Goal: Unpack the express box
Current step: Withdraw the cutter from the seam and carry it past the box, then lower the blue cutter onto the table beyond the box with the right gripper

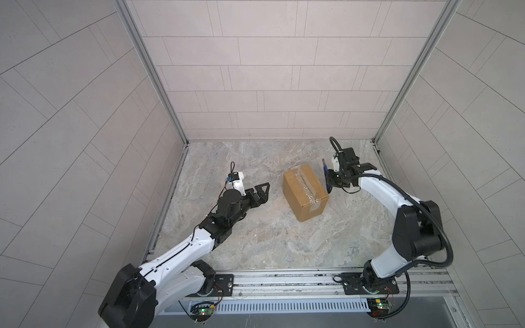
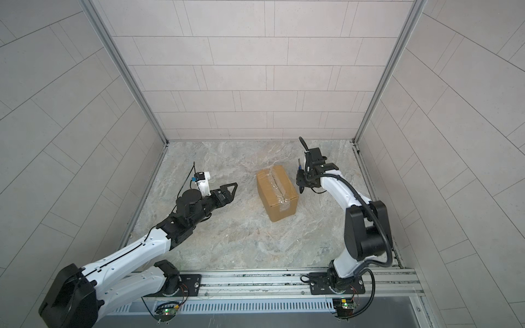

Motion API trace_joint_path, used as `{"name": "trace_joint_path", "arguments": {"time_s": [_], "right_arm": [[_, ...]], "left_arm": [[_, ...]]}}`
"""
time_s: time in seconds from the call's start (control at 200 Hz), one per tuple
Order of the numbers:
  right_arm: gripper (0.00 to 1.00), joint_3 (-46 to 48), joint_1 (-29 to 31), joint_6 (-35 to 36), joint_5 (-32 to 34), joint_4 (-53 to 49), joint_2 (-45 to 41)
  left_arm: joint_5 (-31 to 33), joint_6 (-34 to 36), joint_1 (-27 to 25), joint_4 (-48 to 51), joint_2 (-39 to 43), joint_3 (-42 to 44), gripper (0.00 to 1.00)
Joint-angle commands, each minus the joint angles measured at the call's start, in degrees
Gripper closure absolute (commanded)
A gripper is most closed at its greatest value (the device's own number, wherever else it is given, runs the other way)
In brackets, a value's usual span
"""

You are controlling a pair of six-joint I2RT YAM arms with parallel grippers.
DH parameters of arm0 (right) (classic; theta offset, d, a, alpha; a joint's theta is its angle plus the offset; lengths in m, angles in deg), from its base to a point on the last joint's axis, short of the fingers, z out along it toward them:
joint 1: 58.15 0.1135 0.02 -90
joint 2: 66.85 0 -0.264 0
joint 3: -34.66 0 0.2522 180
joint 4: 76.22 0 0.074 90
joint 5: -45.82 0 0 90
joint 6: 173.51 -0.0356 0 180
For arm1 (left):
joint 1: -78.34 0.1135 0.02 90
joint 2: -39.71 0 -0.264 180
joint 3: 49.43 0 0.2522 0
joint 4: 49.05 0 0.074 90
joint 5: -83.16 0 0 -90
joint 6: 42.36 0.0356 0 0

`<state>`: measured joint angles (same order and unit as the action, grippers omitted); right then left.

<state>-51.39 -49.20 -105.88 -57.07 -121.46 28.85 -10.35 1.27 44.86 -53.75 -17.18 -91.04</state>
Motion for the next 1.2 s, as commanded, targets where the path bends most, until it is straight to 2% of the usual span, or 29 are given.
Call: {"name": "trace_joint_path", "arguments": {"time_s": [0.0, 0.39, 0.921, 1.086, 1.191], "right_arm": [[1.0, -6.5, -0.3, 4.1, -0.3, -0.3, 4.8], [1.0, -17.3, -2.1, 6.7, 2.1, -0.5, 19.6], [1.0, -18.9, -2.7, 7.1, 2.2, 0.0, 25.9], [0.95, -18.9, -2.6, 6.8, 3.7, 0.1, 27.2], [0.88, -19.3, -2.7, 6.3, 4.0, 0.1, 27.9]], "left_arm": [[1.5, 1.4, 0.7, 3.8, 1.9, 1.4, 0.0], [2.1, 0.9, 1.4, 6.1, 3.8, 2.2, 0.0], [2.7, 0.9, 1.5, 7.6, 4.0, 1.3, 0.0], [2.8, 1.1, 1.5, 8.1, 4.3, 1.2, 0.0], [2.9, 1.3, 1.6, 8.3, 4.4, 1.0, 0.0]]}}
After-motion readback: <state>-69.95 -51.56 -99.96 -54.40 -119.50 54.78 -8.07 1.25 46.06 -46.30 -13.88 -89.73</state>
